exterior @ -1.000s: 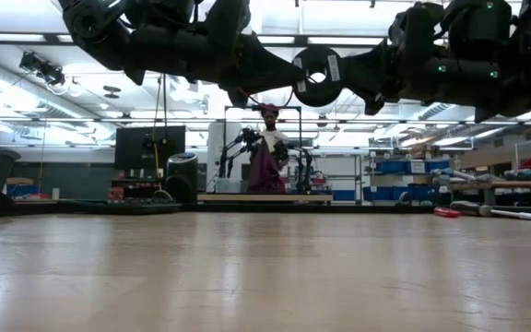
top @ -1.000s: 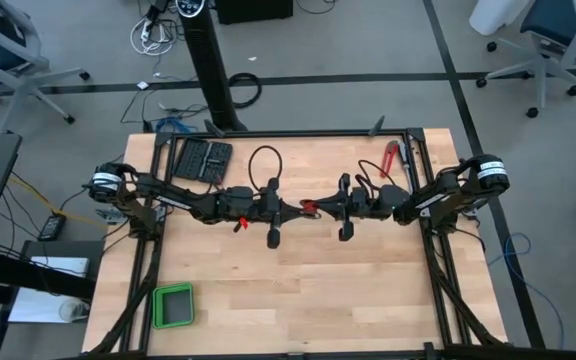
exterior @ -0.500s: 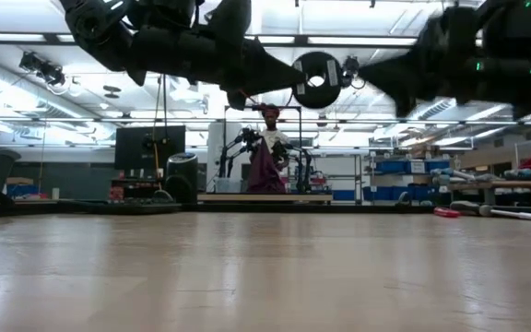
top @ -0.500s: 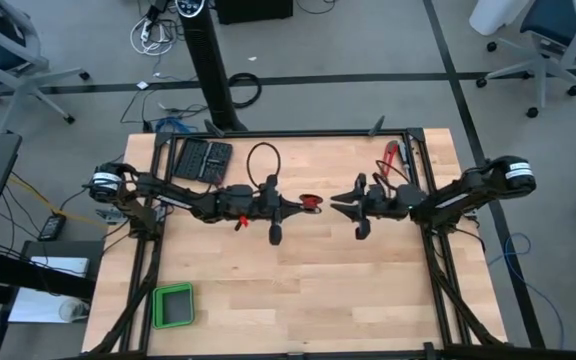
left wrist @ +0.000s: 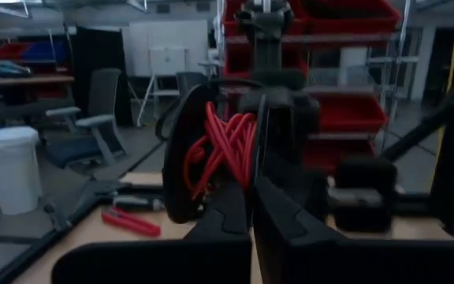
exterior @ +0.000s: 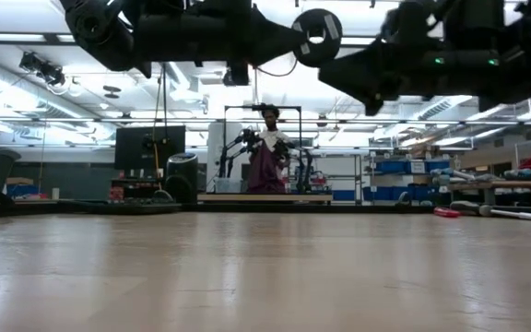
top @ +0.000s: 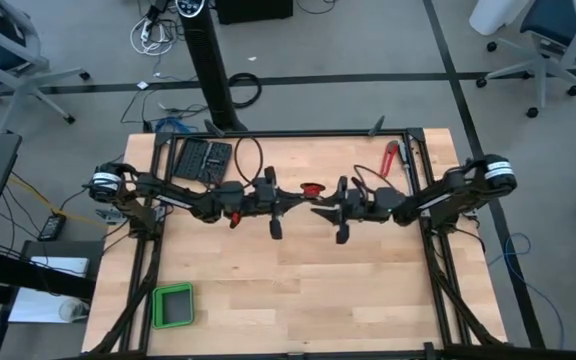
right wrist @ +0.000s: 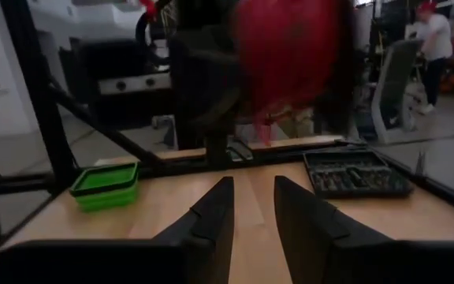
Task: Coil cords
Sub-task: Coil the red wire onto the black spool
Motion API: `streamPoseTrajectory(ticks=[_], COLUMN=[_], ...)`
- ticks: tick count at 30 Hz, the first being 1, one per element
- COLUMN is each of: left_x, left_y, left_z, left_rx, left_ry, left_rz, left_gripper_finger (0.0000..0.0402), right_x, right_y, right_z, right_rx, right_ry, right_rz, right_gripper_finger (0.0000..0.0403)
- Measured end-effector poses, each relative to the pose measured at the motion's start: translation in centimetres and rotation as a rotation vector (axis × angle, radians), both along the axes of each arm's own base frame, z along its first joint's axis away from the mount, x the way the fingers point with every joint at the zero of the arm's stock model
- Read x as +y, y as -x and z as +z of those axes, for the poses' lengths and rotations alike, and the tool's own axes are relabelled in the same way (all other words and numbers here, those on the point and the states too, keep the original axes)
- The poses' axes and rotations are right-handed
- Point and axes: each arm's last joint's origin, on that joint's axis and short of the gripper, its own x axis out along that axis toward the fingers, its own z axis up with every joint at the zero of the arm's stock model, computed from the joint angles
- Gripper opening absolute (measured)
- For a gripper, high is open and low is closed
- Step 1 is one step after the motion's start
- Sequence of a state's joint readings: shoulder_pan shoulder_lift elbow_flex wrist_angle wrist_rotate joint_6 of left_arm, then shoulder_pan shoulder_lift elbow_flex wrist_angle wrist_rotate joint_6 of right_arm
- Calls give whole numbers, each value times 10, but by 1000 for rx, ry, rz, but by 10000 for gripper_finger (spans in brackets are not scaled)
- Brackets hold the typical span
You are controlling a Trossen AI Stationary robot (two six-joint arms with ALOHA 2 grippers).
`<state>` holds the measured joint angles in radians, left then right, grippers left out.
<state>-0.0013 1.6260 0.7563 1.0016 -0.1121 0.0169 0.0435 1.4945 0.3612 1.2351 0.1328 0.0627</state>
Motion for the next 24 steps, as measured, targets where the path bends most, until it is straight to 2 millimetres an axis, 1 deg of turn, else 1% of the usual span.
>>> streamPoseTrajectory(ticks=[4, 7, 15, 24], left_x=[-2, -2, -4, -9], left_y=[1, 2, 3, 3], left_z=[4, 9, 12, 12], left_rx=[-46, -93, -135, -135], left_ry=[17, 30, 33, 33], left_rz=[7, 6, 0, -16], left_gripper_finger=[1, 1, 1, 1], right_x=[5, 7, 11, 10], right_y=[-16, -23, -32, -37], right_z=[3, 5, 19, 25], right_rx=[-2, -14, -80, -84], right_ry=[52, 60, 107, 132], right_rz=[-40, -73, -109, -137], right_gripper_finger=[88, 85, 76, 73])
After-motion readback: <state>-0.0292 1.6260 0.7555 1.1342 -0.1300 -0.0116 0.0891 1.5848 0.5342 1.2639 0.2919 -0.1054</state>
